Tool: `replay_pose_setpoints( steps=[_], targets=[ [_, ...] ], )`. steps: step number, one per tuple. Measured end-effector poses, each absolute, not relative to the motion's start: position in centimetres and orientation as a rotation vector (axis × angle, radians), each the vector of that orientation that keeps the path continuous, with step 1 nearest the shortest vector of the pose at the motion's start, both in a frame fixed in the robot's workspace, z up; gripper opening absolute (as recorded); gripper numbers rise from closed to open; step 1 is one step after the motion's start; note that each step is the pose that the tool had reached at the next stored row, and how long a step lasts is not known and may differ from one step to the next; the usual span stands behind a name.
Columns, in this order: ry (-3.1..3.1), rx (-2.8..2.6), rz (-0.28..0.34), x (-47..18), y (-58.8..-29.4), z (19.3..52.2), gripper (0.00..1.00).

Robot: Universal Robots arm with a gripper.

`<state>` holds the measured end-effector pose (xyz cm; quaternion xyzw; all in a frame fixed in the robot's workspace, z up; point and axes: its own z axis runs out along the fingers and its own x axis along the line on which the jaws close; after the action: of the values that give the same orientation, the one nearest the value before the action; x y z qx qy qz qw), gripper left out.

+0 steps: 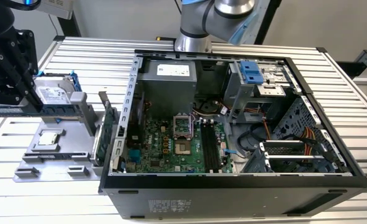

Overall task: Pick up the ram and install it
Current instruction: 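Pick up the ram and move it above insertion slot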

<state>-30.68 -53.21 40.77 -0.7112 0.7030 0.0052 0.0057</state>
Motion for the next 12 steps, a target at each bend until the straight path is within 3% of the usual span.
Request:
replay_pose_setpoints(
  steps=[12],
  targets=[
    [2.200,-2.226,0.016,-30.60,-53.21,41.23,0.00]
  ],
)
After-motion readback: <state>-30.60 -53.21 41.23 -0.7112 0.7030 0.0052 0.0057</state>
